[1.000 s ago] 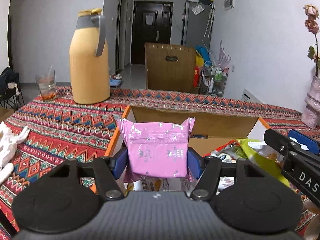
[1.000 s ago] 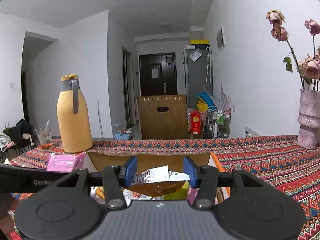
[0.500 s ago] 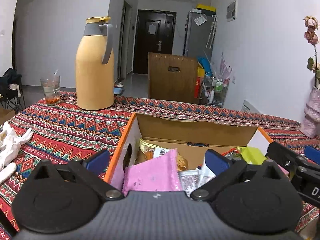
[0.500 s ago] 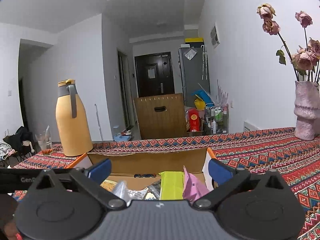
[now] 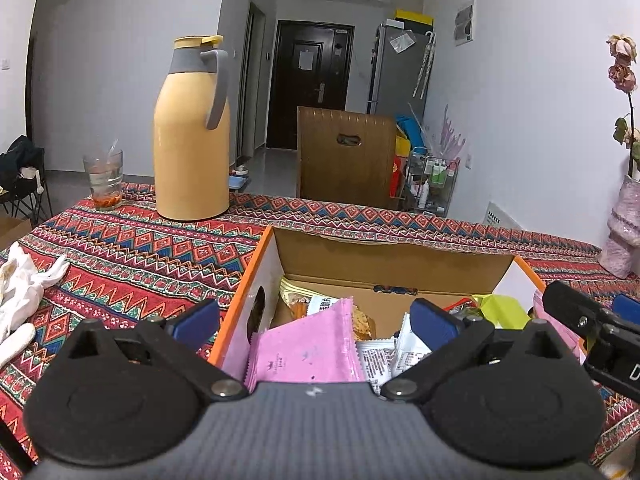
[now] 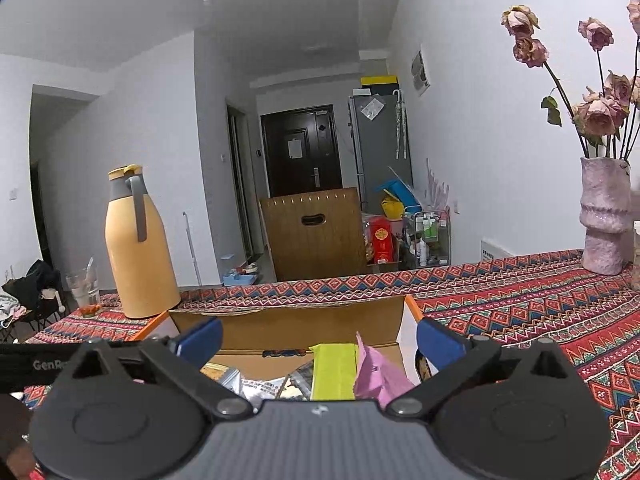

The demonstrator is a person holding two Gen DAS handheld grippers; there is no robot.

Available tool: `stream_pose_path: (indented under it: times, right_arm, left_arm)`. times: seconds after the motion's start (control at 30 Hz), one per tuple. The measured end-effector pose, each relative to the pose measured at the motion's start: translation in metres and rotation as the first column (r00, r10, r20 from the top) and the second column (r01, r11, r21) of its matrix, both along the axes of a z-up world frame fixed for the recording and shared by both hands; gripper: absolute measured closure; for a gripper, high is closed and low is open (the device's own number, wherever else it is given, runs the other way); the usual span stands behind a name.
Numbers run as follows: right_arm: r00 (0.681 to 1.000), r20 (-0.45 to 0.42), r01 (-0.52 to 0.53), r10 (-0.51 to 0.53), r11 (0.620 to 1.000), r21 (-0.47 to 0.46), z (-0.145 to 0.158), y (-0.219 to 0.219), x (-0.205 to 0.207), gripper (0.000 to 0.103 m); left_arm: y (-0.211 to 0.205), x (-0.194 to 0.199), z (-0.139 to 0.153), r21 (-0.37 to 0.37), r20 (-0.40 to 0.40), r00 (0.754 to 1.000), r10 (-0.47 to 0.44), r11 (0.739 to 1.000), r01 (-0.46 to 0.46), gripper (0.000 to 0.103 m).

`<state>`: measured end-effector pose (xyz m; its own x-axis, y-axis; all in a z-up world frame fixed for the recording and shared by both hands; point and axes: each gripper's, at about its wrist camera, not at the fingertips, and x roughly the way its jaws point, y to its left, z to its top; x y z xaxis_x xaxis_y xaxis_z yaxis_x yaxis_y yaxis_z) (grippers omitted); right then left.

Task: Organize snacks
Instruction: 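Lower both held packets into the cardboard box and open both tools, then move both tools back over the remaining snacks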

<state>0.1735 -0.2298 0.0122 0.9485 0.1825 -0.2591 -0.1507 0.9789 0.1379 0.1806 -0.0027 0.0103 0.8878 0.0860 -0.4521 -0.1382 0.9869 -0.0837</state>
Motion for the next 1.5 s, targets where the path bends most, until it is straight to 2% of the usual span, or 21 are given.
stream_pose_path:
  times: [0.4, 0.63, 1.2, 1.5]
  right_arm:
    - [0.999, 0.041, -0.001, 0.001, 1.000, -0.009, 0.017, 0.000, -0.013, 0.000]
    - [0.999, 0.049, -0.014, 0.016, 0.999, -0.047, 0.023, 0.001, -0.034, 0.000]
    - [0.995, -0.090, -0.042, 0.034, 0.996, -0.081, -0.013, -0.011, -0.081, 0.000]
    - [0.979, -0.200, -0.042, 0.027, 0.997, -0.072, -0.042, -0.015, -0.090, 0.000]
  left_arm:
    - [-0.001, -0.015, 0.023, 0.009, 0.029, 1.000, 0.004, 1.000, -0.004, 0.000]
    - [0.002, -0.035, 0.028, 0.046, 0.031, 0.999, -0.018, 0.999, 0.017, 0.000]
    - [0.025, -0.082, -0.006, 0.092, -0.063, 0.998, -0.020, 0.995, 0.026, 0.000]
    - [0.035, -0.092, -0.035, 0.075, -0.075, 0.997, -0.011, 0.997, 0.017, 0.000]
